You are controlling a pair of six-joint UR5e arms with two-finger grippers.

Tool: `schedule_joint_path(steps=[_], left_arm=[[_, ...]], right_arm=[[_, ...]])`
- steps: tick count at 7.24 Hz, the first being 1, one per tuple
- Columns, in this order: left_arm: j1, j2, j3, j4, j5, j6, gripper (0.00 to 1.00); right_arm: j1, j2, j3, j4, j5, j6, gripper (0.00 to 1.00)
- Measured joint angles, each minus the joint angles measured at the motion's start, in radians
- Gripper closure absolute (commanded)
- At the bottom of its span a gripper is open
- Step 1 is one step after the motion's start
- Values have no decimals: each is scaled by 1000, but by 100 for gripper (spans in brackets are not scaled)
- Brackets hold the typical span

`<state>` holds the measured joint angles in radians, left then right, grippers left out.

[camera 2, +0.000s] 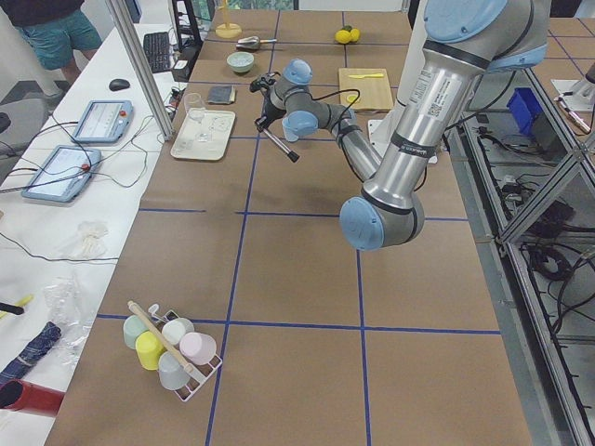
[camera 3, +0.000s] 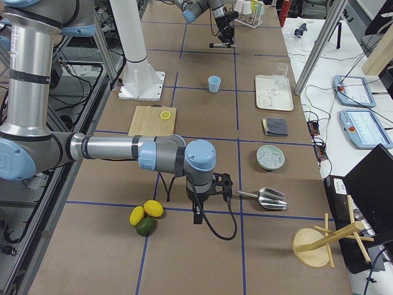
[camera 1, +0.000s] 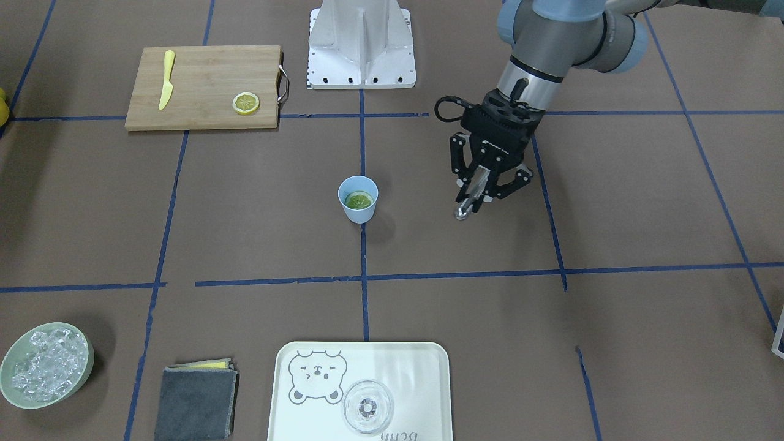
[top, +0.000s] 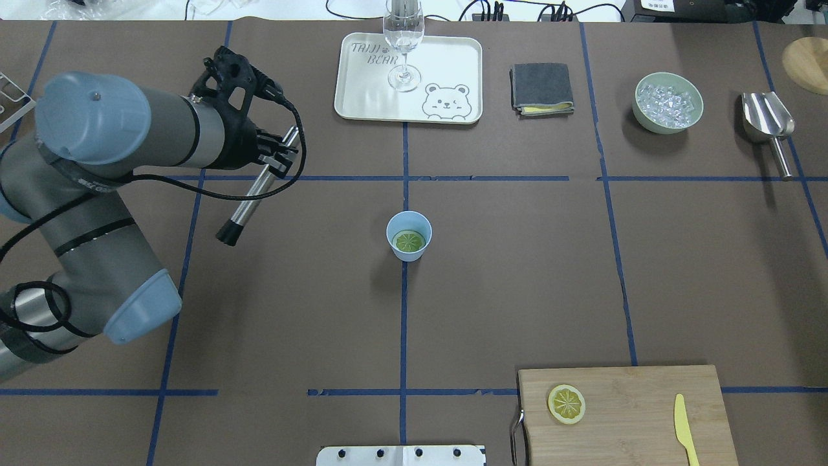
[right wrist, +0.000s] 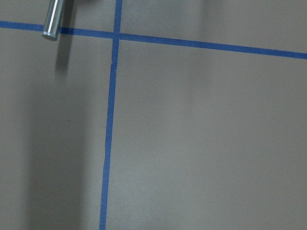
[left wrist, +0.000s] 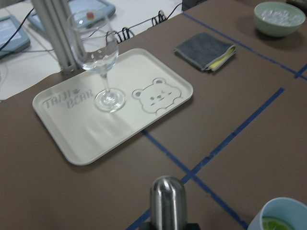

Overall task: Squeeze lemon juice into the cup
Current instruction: 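Carry the muddler back and set it down at its original spot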

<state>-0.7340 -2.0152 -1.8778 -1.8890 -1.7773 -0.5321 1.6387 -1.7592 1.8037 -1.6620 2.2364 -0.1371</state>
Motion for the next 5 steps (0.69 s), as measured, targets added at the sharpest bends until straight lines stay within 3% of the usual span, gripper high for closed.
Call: schedule_joint_path(steps=[2, 5], left_arm=[[-37, 90, -8, 111, -15, -5, 100], [-55, 223, 25, 132, -15, -76, 100]], right_arm=[[-59, -7, 0, 56, 10, 45, 0], [-144, -8, 1, 137, 14, 151, 0]])
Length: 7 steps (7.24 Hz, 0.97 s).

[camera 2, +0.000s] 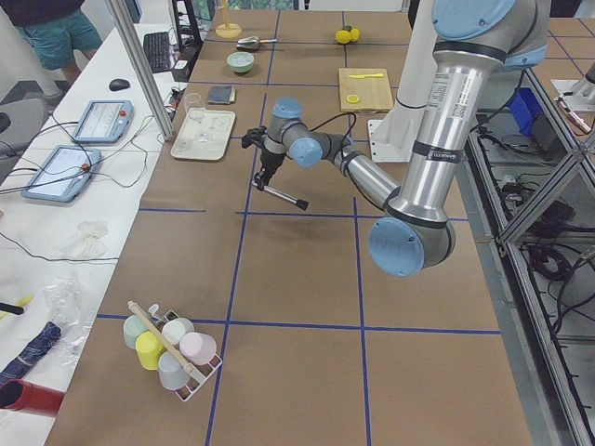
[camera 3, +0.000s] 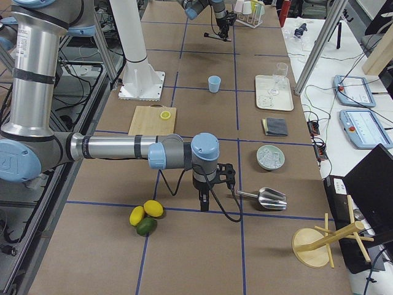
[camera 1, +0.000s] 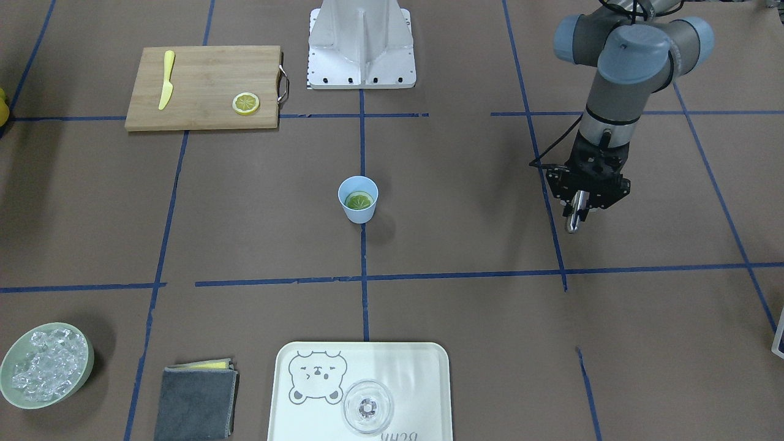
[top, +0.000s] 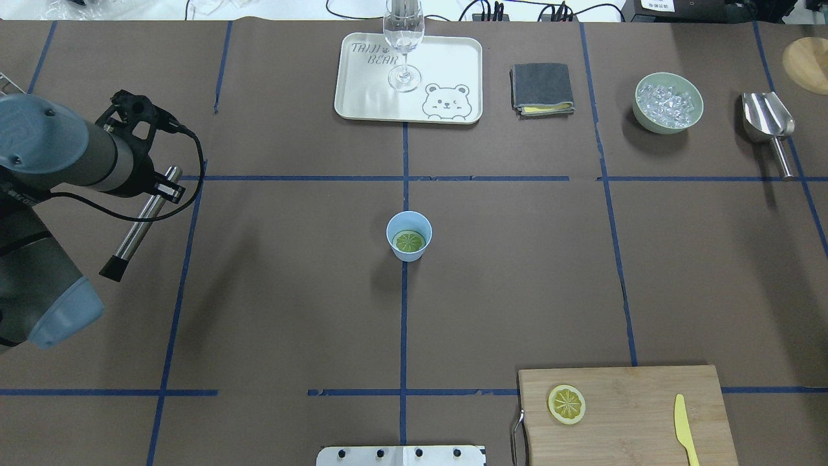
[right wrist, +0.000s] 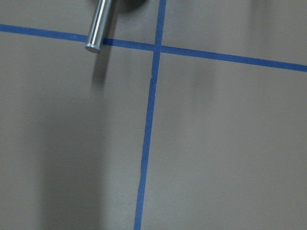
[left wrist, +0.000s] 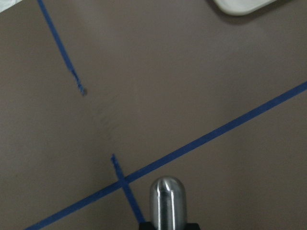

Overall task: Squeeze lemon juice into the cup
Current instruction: 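Carry the muddler back and set it down at its original spot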

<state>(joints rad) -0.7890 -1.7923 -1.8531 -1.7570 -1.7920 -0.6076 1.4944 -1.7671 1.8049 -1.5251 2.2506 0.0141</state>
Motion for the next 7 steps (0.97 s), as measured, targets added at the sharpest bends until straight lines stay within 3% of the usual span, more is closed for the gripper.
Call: schedule_joint_path(steps=[2, 7], left_arm=[[3, 7, 70, 11, 0, -196, 100], [8, 4, 169, 16, -1, -250, 100]], right_arm=[[-7, 0, 2, 11, 1, 11, 0], [-8, 1, 6, 18, 1, 10, 0]])
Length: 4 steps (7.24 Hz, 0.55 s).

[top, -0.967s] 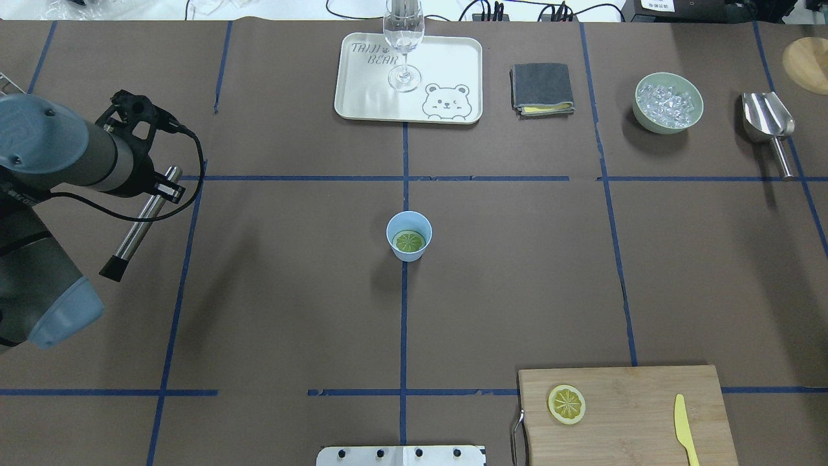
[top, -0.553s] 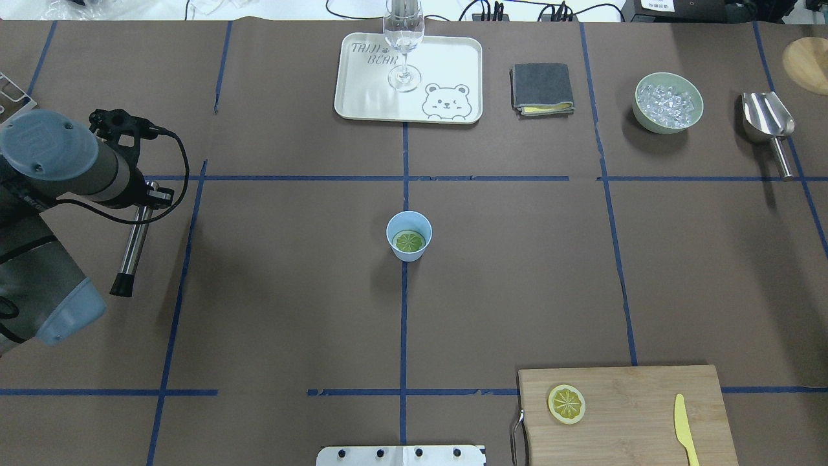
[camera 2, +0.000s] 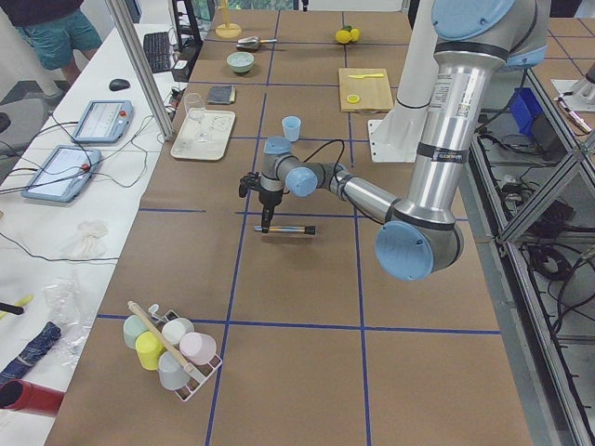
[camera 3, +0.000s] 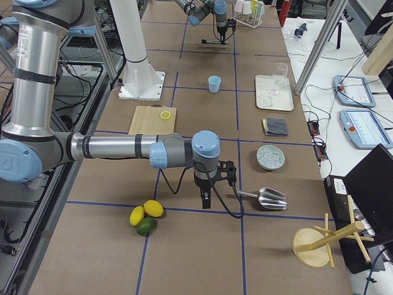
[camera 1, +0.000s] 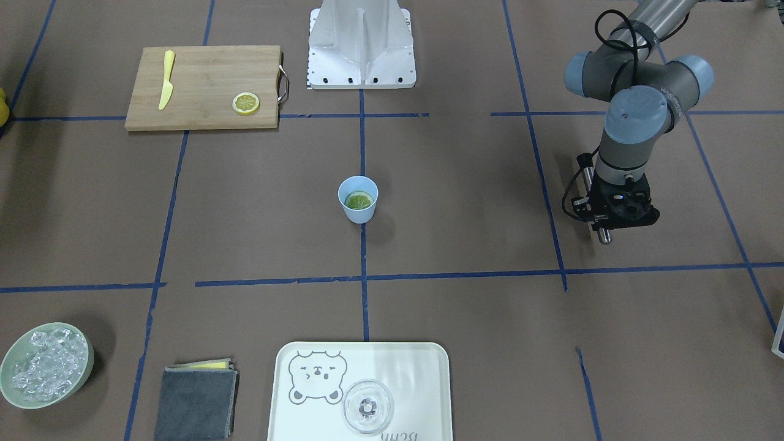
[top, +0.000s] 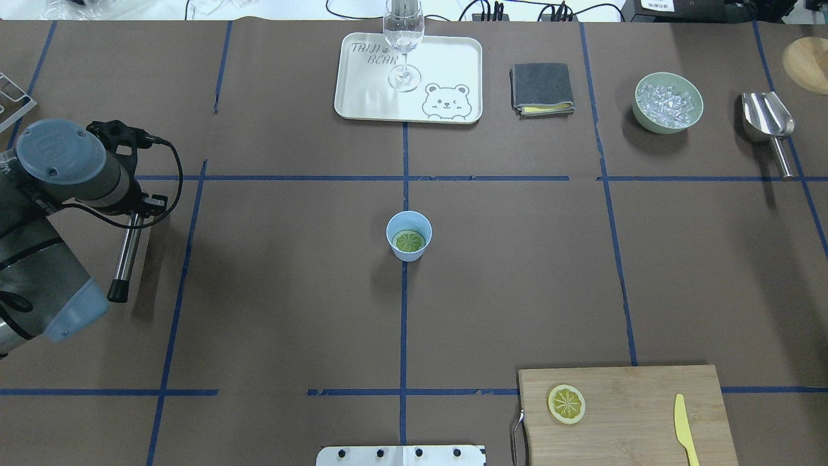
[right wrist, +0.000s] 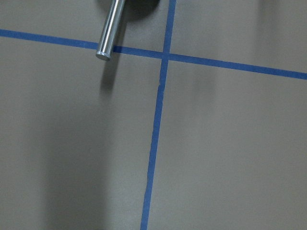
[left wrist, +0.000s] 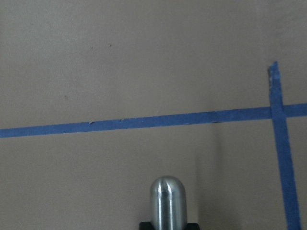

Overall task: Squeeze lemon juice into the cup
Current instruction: 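Carry the muddler back and set it down at its original spot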

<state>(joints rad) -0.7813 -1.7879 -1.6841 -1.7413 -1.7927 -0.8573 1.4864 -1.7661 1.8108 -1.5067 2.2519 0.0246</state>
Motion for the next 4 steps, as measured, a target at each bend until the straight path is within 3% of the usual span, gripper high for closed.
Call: schedule_joint_path(steps=[1, 2, 3, 4], left_arm=[[1, -2, 13, -3, 0, 0, 68], [2, -5, 25, -6, 0, 0, 64], [2, -8, 34, -8, 0, -1, 1], [2, -10, 38, -9, 1, -1, 0]], right_arm=[[0, 0, 0, 0, 0, 0, 0], [1, -1, -1, -1, 0, 0, 0], [1, 0, 0, -1, 0, 0, 0], [1, 0, 0, -1, 1, 0, 0]])
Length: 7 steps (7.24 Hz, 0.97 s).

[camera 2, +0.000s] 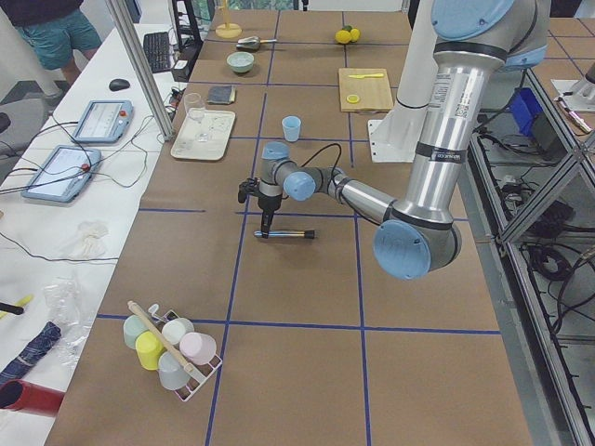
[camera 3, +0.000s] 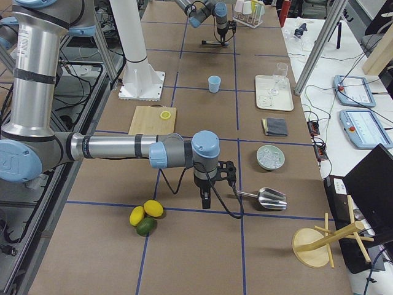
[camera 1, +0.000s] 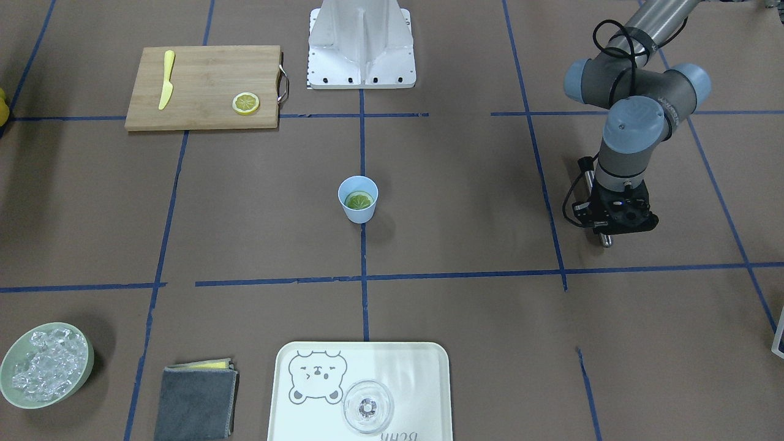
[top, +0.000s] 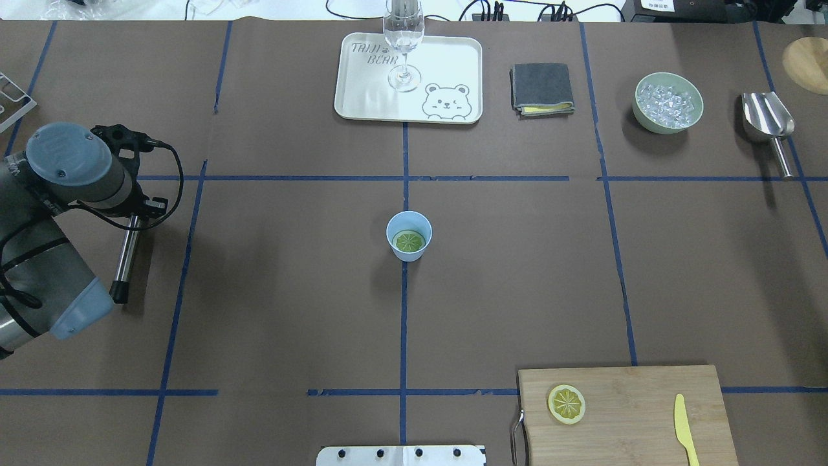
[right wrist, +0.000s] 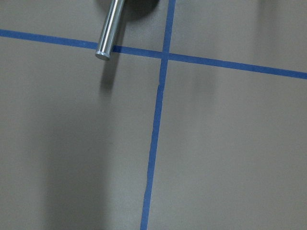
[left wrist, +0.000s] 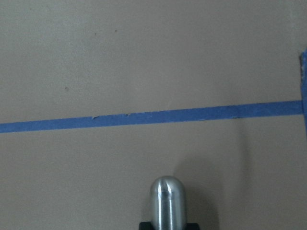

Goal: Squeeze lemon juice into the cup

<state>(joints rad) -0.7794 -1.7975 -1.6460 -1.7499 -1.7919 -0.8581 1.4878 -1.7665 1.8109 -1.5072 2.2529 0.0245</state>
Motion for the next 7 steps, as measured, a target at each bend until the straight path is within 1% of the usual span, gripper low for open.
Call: schedule_joint_path(steps=[3, 5, 6, 7], left_arm=[[0, -1, -3, 1, 1, 6, 0], [-15, -2, -25, 7, 0, 37, 0], [-52, -2, -54, 9, -10, 99, 0], [-109, 0, -88, 21, -33, 199, 0]], right_arm=[[0, 1, 2, 0, 0, 0, 0], [0, 2, 4, 1, 1, 0, 0], [0, 3, 4, 1, 1, 0, 0], [0, 3, 3, 1, -1, -1, 0]])
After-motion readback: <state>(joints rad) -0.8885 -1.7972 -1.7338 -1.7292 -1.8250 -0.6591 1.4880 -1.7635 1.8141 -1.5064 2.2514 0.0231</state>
